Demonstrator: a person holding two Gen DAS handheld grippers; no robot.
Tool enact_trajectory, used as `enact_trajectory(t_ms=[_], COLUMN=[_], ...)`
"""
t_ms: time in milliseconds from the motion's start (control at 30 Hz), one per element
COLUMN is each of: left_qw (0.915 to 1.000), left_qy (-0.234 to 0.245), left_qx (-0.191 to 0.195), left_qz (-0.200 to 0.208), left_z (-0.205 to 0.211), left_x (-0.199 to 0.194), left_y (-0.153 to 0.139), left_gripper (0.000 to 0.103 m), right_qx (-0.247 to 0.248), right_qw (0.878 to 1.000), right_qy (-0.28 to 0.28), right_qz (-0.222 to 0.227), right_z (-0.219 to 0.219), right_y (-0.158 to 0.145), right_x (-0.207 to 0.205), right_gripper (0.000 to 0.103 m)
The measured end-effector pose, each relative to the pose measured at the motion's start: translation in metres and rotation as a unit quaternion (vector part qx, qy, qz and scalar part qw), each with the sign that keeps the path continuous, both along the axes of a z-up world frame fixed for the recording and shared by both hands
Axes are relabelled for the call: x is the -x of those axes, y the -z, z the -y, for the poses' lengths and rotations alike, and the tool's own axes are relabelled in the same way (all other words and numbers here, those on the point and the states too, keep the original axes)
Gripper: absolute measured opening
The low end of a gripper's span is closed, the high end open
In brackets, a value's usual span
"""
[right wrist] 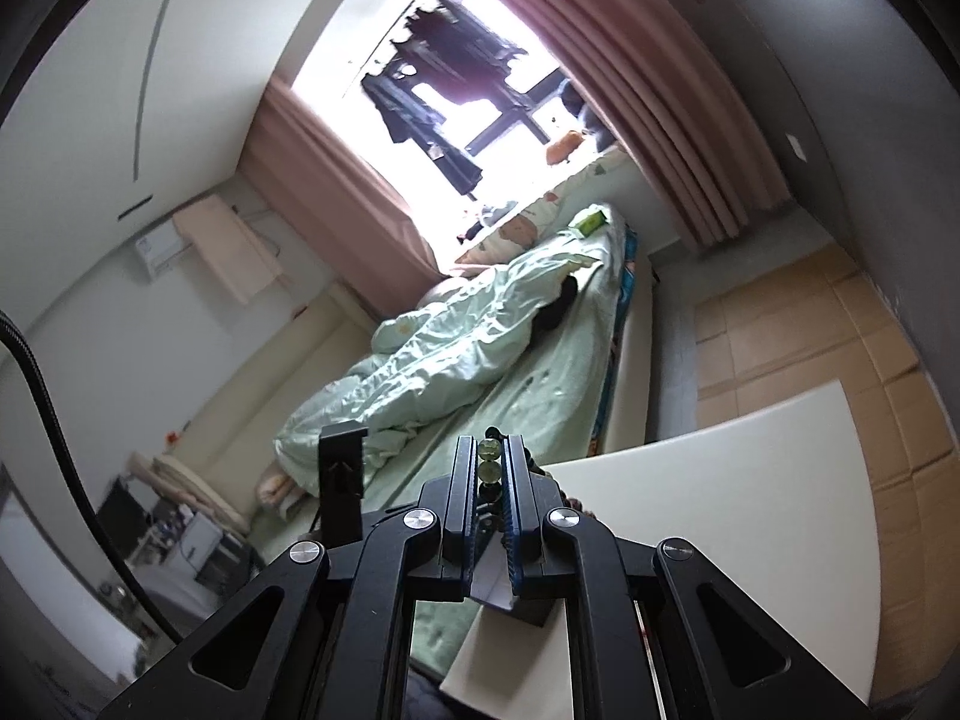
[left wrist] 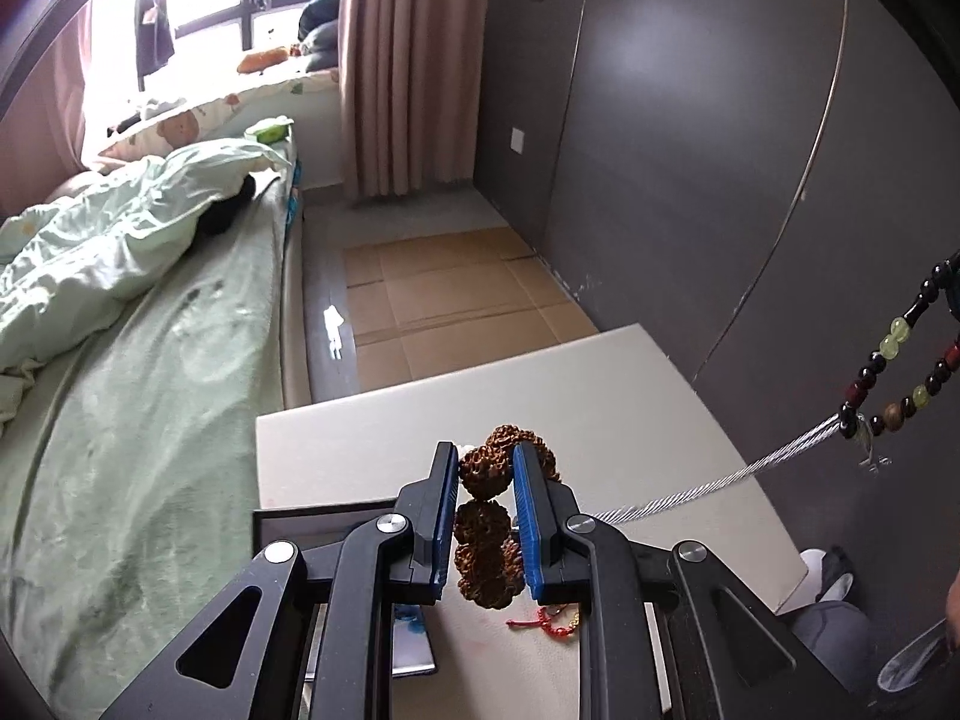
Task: Organize jewelry
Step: 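Lift the brown bracelet over the box with the left gripper while the right gripper holds the green strand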
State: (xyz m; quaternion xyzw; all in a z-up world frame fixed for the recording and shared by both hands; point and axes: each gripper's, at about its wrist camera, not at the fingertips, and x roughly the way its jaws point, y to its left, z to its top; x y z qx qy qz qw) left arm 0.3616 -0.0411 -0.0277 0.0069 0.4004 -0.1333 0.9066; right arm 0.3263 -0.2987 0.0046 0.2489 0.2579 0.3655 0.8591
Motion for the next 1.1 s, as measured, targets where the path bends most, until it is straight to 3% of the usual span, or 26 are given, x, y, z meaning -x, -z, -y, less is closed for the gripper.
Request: enact_trajectory(t_ms=[167,467,900,1100], left_qw=[0.9996,0.9978,0.9925,0.9906], left_qy=[-0.001,0.003,0.016,0.014], left_qx=[0.012,0.018,0.004,-0.018], left_qz=[0.027,0.064,0.121,0.135], left_z=[-0.009,-0.017,-0.015,-0.014], left_x=[0.013,0.029,0.058,0.071], left_y=[-0.031,-0.074,-0.137,-0.147], left_gripper=[0.020,0.020,0.020,0.020], right_qx=[0.026,0.043,0.033,0.032], right_qw=[1.000,0.999,0.999,0.999], right_qy=[-0.010,-0.021,-0.014,-0.016], right_qz=[0.011,0.000,-0.021,-0.031], right_z=[-0.020,-0.047,-0.045,-0.046], right_y=[-0.016,-0.013,0.001,0.010], right_x=[0.005,0.009,0.015,0.022], right_gripper=[0.010,0.010,0.010,0.010])
